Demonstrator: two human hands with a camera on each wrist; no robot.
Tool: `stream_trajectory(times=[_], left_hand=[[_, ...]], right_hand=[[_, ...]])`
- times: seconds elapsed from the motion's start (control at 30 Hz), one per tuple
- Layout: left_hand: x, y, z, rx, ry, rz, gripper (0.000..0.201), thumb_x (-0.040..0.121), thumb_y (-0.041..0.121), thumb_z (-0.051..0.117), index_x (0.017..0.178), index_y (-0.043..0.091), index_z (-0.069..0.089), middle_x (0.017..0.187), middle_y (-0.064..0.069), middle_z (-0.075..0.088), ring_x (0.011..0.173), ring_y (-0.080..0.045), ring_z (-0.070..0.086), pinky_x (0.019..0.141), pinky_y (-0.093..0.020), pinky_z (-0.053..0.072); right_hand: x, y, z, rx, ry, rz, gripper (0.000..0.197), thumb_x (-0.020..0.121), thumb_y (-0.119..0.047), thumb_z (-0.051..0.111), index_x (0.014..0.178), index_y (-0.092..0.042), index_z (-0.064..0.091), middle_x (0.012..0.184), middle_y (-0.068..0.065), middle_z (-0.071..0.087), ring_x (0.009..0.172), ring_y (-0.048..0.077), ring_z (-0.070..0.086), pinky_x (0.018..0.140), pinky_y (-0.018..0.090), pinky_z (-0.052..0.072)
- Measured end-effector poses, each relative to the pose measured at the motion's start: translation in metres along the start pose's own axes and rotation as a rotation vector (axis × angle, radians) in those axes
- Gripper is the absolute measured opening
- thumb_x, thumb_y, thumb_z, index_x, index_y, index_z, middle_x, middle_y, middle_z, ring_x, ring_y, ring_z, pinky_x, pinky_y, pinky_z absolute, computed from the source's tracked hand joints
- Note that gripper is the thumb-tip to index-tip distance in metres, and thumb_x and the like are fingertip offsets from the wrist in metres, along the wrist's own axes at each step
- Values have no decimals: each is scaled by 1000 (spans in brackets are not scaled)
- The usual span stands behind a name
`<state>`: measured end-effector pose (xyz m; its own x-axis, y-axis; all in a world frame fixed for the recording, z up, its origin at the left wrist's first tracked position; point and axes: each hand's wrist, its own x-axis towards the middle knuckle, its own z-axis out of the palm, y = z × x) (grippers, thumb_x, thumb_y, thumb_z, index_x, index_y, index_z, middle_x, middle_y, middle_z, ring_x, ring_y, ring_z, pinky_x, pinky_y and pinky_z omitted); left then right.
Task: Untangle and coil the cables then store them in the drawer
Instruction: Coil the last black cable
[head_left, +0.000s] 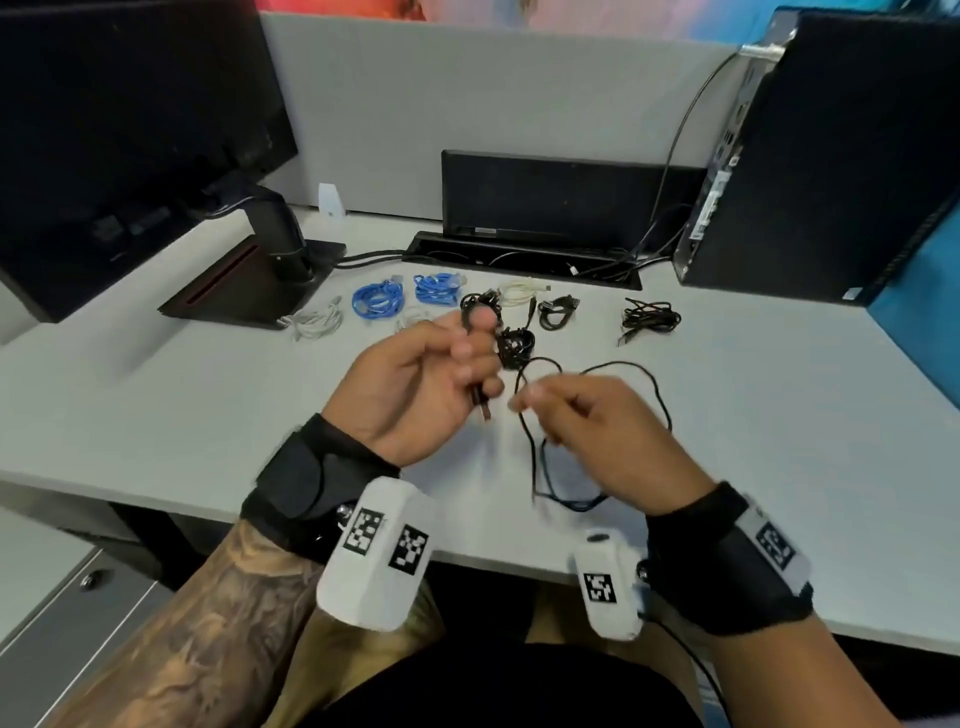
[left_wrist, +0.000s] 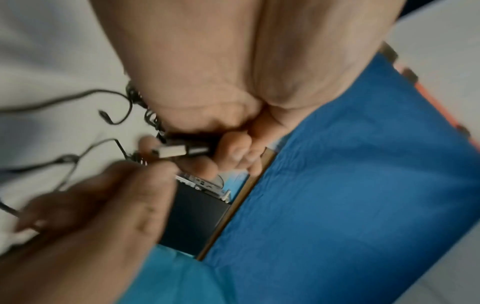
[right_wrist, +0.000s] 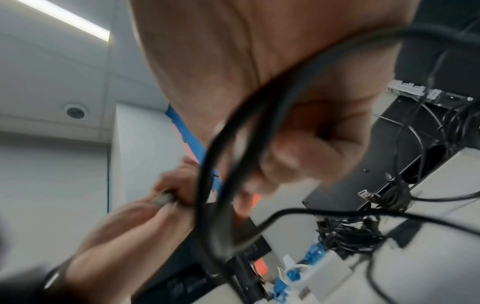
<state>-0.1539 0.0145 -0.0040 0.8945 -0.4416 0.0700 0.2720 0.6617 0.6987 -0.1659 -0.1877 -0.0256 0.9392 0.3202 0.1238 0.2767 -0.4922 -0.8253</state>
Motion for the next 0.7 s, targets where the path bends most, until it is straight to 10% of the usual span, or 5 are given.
stream_trajectory(times=[0.2,0.37,0.7], left_hand=[[33,-5,-15,96,308,264,25,102,0,37,103,3,61,82,-3,72,77,-15,71,86,-33,58],[34,-33,-16,769,292,343,21,100,-2,48,109,0,67,92,-13,75,86,-26,74,83,-28,56],[35,-20,-19,1075,207,297,20,100,-4,48,107,-3,67,84,-12,72,70,-5,67,66,-8,45]], right_hand=[[-22,-7,12,76,-277,-23,28,103,-28,57,77,-24,65,68,-1,56,63,6,49,65,26,41],[-2,-5,-8,306,-146,39,12,94,-15,71,88,-6,68,80,11,73,74,22,67,79,35,53],[13,-6,-35,640,32,26,39,83,3,65,120,-11,65,89,9,73,104,30,72,95,40,58]])
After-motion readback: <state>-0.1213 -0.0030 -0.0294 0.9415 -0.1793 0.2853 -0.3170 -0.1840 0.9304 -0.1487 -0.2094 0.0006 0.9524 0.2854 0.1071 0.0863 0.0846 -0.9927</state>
